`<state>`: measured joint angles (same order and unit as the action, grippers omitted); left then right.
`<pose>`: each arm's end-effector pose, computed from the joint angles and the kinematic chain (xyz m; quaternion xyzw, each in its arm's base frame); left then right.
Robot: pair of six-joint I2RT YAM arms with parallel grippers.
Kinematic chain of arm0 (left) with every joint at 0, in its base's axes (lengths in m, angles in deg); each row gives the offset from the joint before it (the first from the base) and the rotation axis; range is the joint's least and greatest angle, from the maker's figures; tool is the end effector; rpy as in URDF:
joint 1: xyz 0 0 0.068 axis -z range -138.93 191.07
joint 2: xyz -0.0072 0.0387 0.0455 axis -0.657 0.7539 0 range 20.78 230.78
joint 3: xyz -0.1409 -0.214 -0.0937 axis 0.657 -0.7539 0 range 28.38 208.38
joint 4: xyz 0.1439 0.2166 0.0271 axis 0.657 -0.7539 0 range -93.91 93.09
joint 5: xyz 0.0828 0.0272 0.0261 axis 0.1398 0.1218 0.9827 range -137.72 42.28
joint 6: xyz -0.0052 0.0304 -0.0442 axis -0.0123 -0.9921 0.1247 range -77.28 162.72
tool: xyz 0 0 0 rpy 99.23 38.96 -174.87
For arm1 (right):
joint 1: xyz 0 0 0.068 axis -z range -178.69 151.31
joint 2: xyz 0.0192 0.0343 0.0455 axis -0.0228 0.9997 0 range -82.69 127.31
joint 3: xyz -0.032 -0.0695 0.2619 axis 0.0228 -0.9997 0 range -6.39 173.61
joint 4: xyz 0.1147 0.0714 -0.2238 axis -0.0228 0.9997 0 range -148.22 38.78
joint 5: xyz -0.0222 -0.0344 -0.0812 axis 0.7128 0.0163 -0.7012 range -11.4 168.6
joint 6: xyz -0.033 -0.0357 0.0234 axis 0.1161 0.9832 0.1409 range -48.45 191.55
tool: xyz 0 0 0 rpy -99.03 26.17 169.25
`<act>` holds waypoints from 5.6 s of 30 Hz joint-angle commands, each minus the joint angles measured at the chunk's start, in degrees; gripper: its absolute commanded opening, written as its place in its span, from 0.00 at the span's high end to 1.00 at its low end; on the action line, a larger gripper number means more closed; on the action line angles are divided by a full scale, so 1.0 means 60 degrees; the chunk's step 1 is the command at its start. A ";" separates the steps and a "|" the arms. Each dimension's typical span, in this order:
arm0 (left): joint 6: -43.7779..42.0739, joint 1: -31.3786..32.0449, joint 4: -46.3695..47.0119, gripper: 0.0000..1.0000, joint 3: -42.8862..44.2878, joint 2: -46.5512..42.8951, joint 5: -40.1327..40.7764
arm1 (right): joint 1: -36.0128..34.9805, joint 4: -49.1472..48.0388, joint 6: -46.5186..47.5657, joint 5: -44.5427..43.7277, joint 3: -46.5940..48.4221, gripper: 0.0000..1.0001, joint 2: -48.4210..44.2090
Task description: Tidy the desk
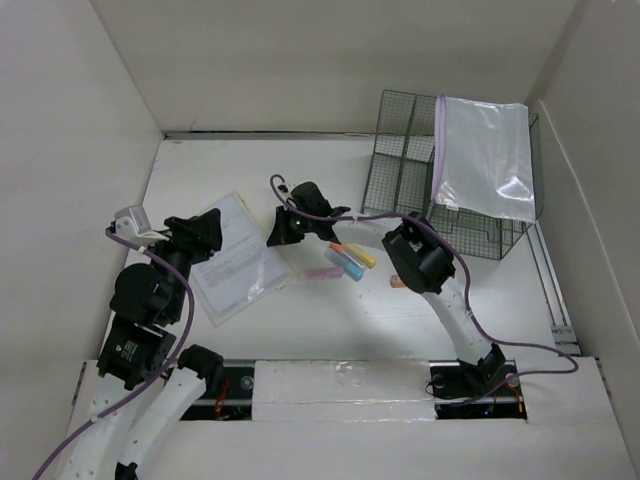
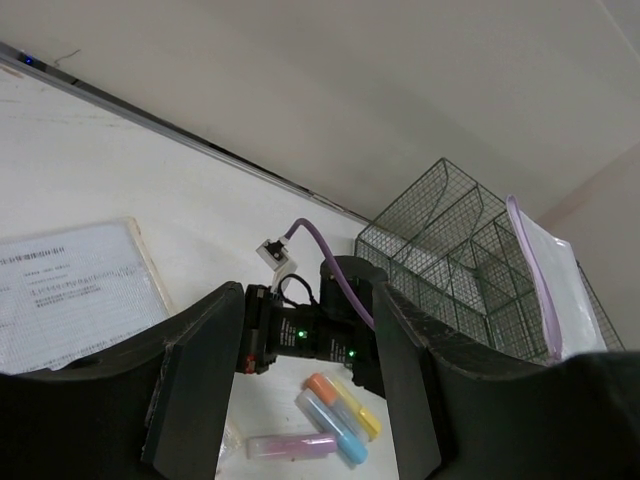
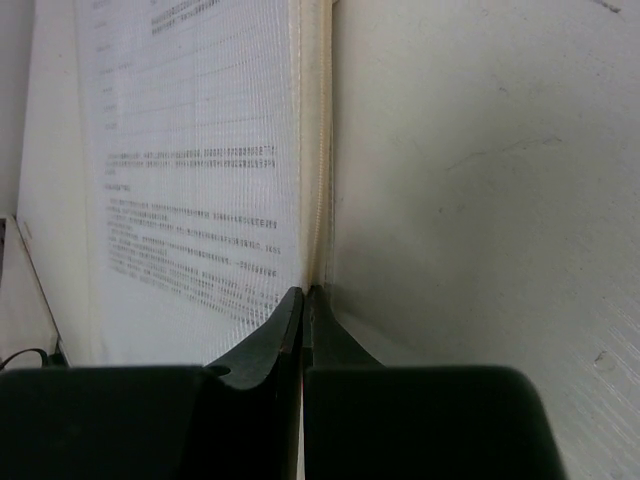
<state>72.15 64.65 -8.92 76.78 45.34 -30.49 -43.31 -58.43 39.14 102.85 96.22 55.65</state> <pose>0.0825 -0.0245 0.3994 -0.1479 0.6166 -0.2579 0.7290 0.3726 0.3882 0.1328 -0.1880 0.8542 0.4247 0.2339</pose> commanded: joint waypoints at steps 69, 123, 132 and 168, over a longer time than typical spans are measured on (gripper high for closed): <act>0.3781 -0.4838 0.2190 0.82 -0.3291 0.8167 -0.3341 | 0.0435 -0.3716 0.0420 -0.0965 -0.4840 0.90 -0.3590; 0.2201 -0.2537 0.1242 0.43 0.0115 0.6628 -0.2492 | -0.0107 -0.2910 0.1328 -0.1156 -0.4122 1.00 -0.3603; 0.1483 -0.2537 0.0873 0.47 0.2069 0.8870 -0.3426 | -0.0634 -0.2895 0.2017 -0.2210 -0.4562 1.00 -0.4395; -0.0788 0.0231 -0.1735 1.00 0.6949 1.4058 -0.1202 | -0.1001 -0.3365 0.2514 -0.2737 -0.5412 1.00 -0.5523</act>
<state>69.14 66.04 -18.01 117.65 131.32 -39.47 -48.95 -75.28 52.41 87.49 62.43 26.10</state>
